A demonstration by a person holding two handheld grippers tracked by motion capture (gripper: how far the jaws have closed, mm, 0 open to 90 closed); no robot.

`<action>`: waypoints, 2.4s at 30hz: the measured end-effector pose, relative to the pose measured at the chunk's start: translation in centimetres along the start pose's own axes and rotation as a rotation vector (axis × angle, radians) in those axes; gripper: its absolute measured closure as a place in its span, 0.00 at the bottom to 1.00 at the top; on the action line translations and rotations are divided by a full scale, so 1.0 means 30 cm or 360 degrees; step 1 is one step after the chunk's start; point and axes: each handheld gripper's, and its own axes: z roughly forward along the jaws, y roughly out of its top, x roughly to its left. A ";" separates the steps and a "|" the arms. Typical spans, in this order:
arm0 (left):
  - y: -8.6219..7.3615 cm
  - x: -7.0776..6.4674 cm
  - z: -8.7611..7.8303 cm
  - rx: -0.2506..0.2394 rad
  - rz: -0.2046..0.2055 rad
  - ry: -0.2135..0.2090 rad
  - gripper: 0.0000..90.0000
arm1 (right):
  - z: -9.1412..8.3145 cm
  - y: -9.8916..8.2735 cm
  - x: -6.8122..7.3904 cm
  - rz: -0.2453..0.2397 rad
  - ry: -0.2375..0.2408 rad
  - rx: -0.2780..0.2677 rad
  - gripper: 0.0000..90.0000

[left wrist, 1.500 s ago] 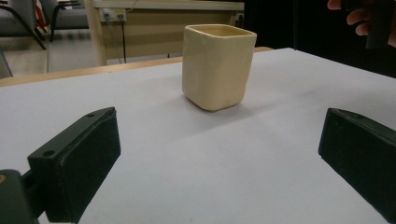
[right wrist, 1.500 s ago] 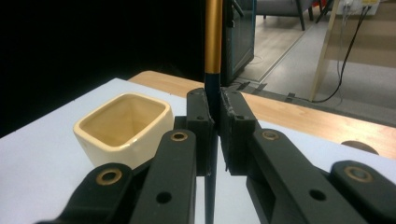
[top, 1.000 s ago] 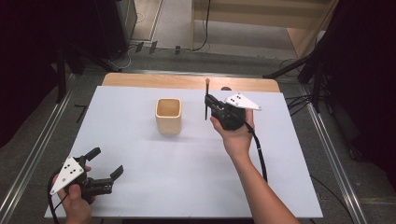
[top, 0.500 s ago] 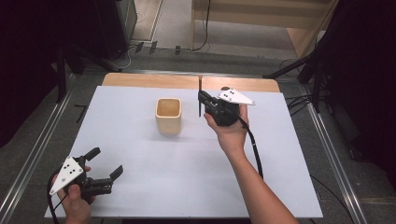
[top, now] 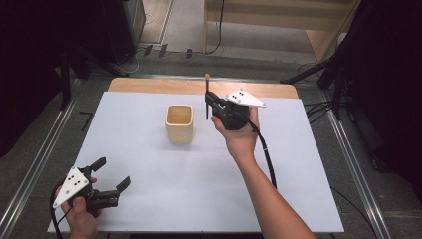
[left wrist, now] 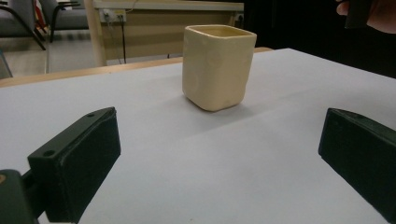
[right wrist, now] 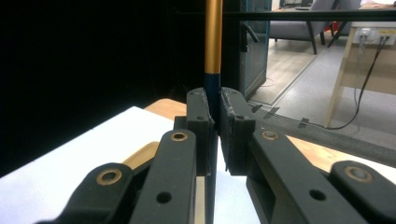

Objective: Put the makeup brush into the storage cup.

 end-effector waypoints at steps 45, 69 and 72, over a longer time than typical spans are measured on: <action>0.001 0.005 -0.006 -0.0008 -0.0004 -0.0002 0.00 | 0.114 -0.010 0.121 0.0037 0.0102 -0.0006 0.93; 0.001 0.006 -0.007 -0.0013 -0.0002 0.0001 0.00 | 0.144 -0.092 0.140 0.0033 0.0088 0.0062 0.94; 0.002 0.007 -0.007 -0.0013 0.0000 0.0001 0.00 | 0.147 -0.110 0.137 0.0035 0.0079 0.0081 0.93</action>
